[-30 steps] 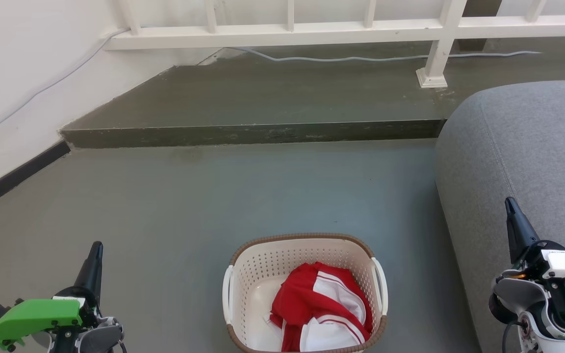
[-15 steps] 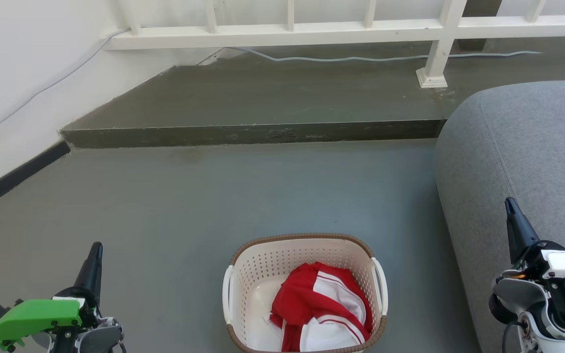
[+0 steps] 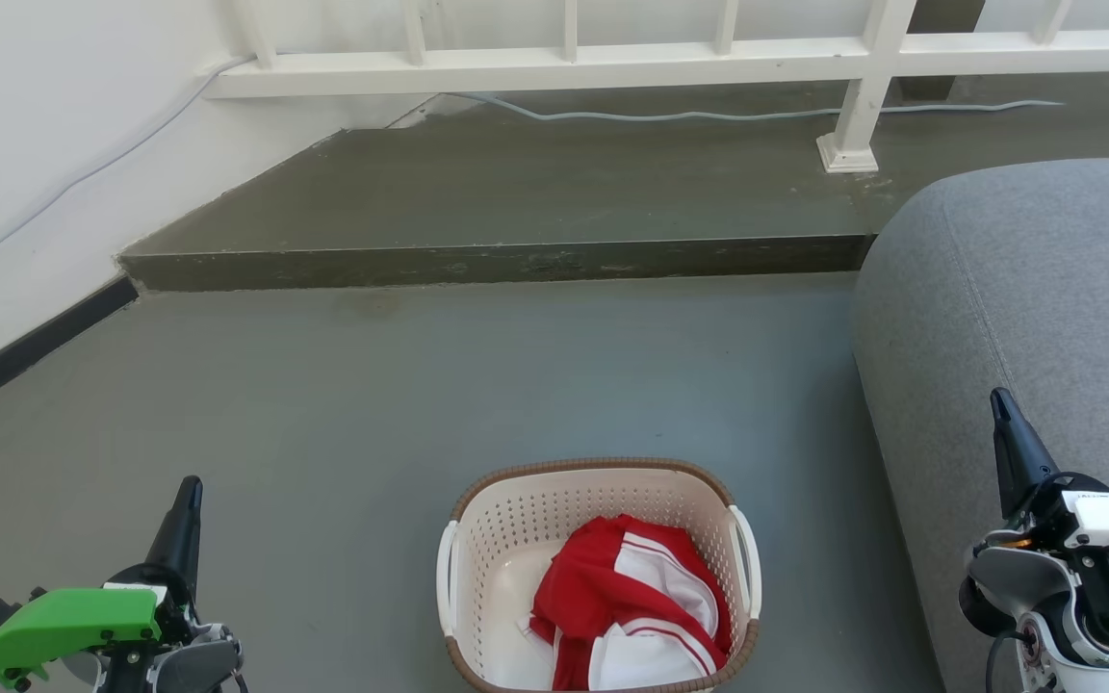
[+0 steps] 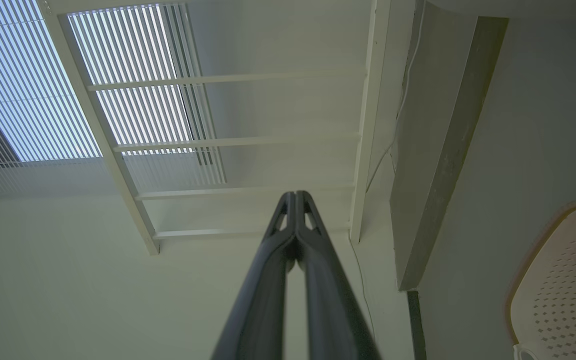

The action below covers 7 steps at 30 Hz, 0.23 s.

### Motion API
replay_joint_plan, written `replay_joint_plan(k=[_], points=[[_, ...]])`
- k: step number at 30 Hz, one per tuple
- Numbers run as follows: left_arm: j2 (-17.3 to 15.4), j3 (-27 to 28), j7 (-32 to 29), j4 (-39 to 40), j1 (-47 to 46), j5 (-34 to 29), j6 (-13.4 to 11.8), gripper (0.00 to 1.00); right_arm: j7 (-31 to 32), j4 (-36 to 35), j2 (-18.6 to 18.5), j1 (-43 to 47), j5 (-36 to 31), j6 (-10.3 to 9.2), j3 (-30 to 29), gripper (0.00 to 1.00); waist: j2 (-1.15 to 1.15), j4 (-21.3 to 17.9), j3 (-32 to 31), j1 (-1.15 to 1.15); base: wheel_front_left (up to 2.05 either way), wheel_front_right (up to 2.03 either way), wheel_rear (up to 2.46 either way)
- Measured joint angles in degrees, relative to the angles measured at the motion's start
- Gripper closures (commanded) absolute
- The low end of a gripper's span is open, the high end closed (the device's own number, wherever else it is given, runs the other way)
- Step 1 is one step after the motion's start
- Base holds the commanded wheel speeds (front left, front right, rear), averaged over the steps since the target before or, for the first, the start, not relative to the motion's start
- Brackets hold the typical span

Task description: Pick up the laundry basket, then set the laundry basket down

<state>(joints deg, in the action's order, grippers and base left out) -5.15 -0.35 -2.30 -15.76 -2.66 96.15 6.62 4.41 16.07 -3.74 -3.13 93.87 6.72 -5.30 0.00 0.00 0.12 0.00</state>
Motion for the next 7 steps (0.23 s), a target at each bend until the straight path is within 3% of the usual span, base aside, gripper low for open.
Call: replay_joint_plan(k=[7], points=[[0.0, 0.0, 0.0, 0.0, 0.0, 0.0, 0.0, 1.00, 0.0, 0.0, 0.0, 0.0, 0.0, 0.00, 0.0, 1.00, 0.00, 0.0, 0.0, 0.00, 0.00, 0.00, 0.00]])
